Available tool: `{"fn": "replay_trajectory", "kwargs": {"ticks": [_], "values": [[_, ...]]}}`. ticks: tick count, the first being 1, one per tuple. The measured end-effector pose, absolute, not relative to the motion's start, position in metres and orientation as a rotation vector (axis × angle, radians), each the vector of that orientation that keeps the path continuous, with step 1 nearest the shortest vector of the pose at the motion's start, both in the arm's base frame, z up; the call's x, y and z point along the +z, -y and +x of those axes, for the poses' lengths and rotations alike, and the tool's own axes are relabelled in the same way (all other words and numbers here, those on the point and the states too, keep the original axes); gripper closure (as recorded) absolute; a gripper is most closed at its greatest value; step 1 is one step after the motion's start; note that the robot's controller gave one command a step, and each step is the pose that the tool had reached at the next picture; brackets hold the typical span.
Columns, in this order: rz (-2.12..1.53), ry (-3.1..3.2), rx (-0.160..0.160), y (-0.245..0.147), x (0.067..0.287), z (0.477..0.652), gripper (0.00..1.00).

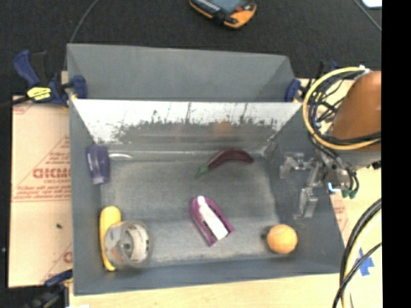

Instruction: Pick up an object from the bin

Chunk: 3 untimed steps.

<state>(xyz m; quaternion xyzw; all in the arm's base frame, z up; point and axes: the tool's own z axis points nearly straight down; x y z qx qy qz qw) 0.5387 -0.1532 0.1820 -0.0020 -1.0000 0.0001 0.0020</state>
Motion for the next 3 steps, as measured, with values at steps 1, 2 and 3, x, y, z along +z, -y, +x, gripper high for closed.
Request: {"fn": "replay_trajectory", "kwargs": {"ticks": [1, 2, 3], "values": [[0.002, 3.145, 0.003, 0.152, 0.187, 0.540, 0.00], [0.364, 3.113, 0.004, 0.167, 0.075, 0.486, 0.00], [0.399, 3.130, 0.011, 0.156, 0.142, 0.474, 0.00]]}}
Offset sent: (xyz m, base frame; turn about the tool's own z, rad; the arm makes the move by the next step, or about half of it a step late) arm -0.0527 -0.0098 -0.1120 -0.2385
